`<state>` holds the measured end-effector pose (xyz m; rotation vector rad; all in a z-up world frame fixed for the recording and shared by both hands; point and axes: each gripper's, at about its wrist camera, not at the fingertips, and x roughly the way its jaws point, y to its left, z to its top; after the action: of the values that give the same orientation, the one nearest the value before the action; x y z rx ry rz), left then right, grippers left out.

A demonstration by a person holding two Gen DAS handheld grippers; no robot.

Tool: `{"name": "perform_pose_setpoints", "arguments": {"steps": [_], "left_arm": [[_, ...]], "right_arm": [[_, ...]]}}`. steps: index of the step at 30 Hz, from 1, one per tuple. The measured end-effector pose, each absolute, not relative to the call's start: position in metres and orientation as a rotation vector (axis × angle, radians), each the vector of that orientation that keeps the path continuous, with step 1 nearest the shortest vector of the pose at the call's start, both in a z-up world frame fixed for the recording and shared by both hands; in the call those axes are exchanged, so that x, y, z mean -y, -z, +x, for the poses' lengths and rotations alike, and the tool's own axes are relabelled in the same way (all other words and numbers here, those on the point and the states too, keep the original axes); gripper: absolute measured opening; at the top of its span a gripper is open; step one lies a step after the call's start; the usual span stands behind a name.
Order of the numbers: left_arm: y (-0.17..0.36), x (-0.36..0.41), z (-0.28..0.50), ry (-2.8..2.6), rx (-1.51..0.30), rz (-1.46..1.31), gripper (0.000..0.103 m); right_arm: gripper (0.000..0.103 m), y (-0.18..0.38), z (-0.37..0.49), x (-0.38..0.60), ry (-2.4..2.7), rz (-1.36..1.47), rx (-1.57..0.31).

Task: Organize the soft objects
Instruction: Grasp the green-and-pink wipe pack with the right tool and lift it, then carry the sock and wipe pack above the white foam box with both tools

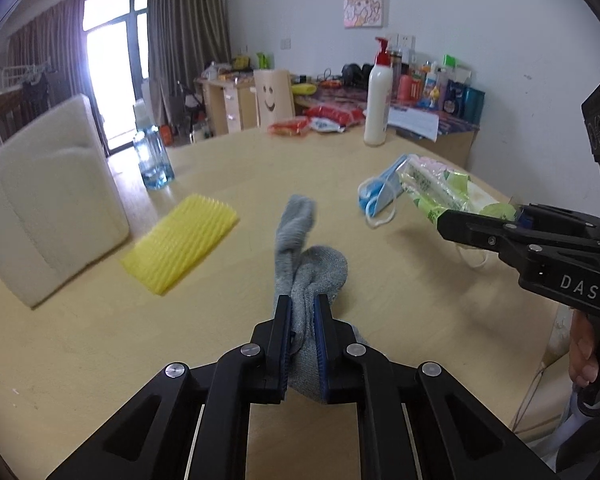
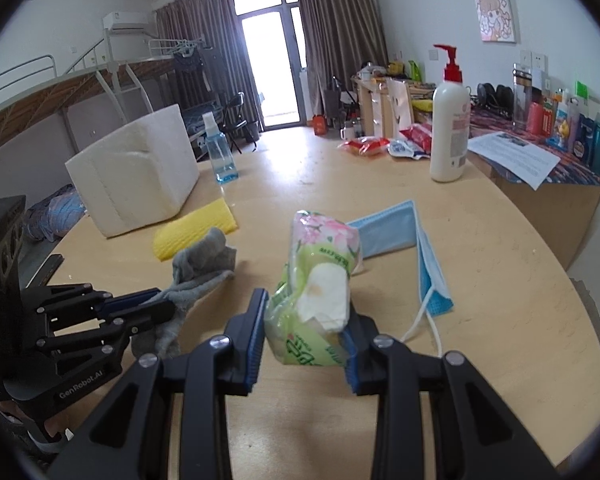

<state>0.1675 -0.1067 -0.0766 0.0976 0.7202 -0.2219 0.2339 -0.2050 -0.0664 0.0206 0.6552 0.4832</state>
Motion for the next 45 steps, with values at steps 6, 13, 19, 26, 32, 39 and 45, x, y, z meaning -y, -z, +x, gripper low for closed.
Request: {"name": "perform_pose_setpoints", "arguments": {"steps": [6,13,19,26,32,39,45], "left_arm": [[0.062,0.1,0.157,0.215,-0.66,0.102,0.012],[0.042,0.087,0.141,0.2,-0.583,0.091,0.012],[0.028,0.077,0.13,0.163,-0.525,0.103,0.012],[0.005,0.069,0.119,0.146,-0.44,0.109,0.012],[-0.015,0.063,0.105,0.144,-0.353,0.107,0.012],[-0.029,0.05,0.089,0.127,-0.277,0.082,0.012],[-0.032,0.032,0.085,0.105,-0.27,0.073,0.012]], "right_arm": [[0.038,0.057,0.225,0.206,-0.485,0.026,-0.615],[0.038,0.045,0.214,0.201,-0.489,0.019,-0.575],[0.038,0.034,0.204,0.192,-0.503,0.015,-0.534],[0.038,0.019,0.196,0.186,-0.503,0.02,-0.47],[0.038,0.003,0.188,0.181,-0.503,0.02,-0.405],[0.038,-0.012,0.173,0.179,-0.505,0.006,-0.334],[0.038,-0.012,0.17,0.17,-0.51,0.012,-0.317]]}}
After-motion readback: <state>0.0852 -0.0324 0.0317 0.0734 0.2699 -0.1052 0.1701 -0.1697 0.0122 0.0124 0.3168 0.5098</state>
